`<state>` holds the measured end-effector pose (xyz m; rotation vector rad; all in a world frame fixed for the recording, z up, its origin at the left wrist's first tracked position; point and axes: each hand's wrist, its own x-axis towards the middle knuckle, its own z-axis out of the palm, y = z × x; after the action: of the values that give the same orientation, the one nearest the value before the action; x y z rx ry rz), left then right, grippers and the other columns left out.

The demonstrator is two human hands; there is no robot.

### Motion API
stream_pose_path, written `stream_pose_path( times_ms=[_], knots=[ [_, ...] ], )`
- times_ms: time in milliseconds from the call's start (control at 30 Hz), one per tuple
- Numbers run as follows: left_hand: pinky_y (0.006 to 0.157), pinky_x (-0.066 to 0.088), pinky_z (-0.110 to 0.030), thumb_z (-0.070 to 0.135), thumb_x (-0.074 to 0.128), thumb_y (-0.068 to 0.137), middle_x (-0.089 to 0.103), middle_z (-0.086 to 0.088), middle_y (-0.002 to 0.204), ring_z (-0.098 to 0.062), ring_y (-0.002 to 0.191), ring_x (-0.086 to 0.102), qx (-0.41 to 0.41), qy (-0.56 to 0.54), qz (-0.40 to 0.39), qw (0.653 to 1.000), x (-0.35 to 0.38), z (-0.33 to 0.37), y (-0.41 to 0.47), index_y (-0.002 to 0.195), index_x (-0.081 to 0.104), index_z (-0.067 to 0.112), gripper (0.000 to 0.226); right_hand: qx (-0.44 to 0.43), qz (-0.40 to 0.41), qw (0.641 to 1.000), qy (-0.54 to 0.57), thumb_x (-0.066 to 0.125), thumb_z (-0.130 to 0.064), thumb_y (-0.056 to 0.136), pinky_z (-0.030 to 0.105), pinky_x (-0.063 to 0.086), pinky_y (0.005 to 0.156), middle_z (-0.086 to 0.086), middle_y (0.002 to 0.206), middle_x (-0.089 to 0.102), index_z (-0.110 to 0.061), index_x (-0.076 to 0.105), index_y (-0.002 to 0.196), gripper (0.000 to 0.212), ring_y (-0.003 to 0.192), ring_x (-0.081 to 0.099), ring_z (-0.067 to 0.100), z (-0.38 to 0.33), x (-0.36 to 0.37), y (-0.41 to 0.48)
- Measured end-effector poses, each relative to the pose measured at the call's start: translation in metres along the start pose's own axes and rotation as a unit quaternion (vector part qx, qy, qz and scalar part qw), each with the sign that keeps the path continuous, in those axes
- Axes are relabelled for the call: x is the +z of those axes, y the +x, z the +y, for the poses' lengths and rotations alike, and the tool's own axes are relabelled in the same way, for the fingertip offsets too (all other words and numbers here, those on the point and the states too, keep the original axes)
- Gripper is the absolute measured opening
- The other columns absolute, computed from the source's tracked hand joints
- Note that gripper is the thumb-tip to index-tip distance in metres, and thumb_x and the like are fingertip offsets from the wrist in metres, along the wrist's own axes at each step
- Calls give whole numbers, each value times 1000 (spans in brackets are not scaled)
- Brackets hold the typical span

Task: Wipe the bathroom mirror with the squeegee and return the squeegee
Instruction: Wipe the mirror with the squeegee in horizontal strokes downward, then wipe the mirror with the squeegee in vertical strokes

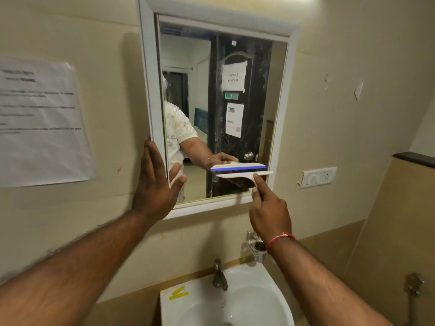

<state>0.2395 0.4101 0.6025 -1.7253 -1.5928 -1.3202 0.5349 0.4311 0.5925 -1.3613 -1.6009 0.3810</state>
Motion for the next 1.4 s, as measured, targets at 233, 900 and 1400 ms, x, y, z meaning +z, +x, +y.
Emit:
stream_pose_path(
  times_ms=[233,900,1400],
  knots=[
    [135,18,-56,48,40,114,-7,-2,183,-21,170,-1,46,-11,71,996,-60,18,100,174,-3,16,81,-85,47,988,122,45,-43,114,38,66,71,-11,94,74,-51,52,154,41,82,70,16,-86,-43,44],
    [118,46,-27,35,43,117,62,-2,155,-18,147,55,87,-90,226,966,-119,50,276,147,65,20,40,-595,6,766,-245,6,-69,110,34,61,60,-2,86,73,-61,11,161,52,58,63,14,-249,-76,153],
    [120,49,-41,42,38,115,62,-3,156,-21,149,54,80,-100,240,962,-113,46,279,148,65,18,48,-681,25,698,-220,36,-49,112,26,51,43,1,76,69,-40,51,155,46,46,44,6,-254,-66,158]
  ],
)
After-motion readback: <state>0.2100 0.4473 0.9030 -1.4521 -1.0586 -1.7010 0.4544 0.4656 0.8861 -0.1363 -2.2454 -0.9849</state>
